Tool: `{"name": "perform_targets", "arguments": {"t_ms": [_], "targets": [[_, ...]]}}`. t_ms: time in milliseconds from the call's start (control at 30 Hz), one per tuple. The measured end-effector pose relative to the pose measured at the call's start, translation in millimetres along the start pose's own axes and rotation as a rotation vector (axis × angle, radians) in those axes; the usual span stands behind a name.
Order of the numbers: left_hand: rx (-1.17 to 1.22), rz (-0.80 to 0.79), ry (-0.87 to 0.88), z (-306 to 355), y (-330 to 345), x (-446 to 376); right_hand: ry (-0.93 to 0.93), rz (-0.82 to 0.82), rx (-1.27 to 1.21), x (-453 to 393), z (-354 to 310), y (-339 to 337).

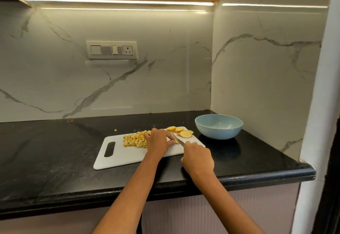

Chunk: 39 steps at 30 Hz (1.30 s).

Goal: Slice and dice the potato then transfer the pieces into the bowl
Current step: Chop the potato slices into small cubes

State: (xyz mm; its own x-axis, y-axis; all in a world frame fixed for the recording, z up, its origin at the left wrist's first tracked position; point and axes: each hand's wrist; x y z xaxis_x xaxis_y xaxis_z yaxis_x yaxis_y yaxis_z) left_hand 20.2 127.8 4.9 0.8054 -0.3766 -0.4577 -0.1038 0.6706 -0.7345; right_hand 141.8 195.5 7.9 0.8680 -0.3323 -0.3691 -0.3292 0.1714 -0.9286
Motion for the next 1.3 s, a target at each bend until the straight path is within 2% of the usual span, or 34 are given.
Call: {"name": "perform_targets", "arguments": {"t_ms": [467, 600, 767, 933, 1100, 1300], "targets": [[0.030, -0.056, 0.011, -2, 5, -7, -0.074, -0.049, 0.080, -6, 0, -6], [-0.037, -0.043, 0.011, 2, 5, -4, -0.109, -0.079, 0.099, -6, 2, -8], [-0.045, -0.043, 0.018, 2, 5, -3, -0.142, -0.039, 0.117, 5, 5, -6], [0.028, -0.038, 0.009, -1, 6, -1, -0.094, -0.044, 0.068, -1, 7, -5], [0.026, -0.013, 0.036, 1, 6, 0, 0.015, -0.062, -0.096, -2, 17, 1], [0.035, 0.009, 0.024, 4, 6, -4, 0.129, -0.003, -0.193, -5, 17, 5]]}}
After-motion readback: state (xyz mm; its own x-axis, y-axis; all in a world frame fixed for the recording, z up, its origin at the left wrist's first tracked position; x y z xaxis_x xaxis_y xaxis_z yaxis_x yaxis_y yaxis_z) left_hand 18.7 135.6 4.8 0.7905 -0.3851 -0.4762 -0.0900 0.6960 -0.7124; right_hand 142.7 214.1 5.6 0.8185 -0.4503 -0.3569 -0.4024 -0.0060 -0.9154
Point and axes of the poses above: each hand's wrist, its own x-axis away from the middle knuckle, its own y-axis out of the palm, z = x × y, and after that the axes turned 11 degrees about x, right-handed
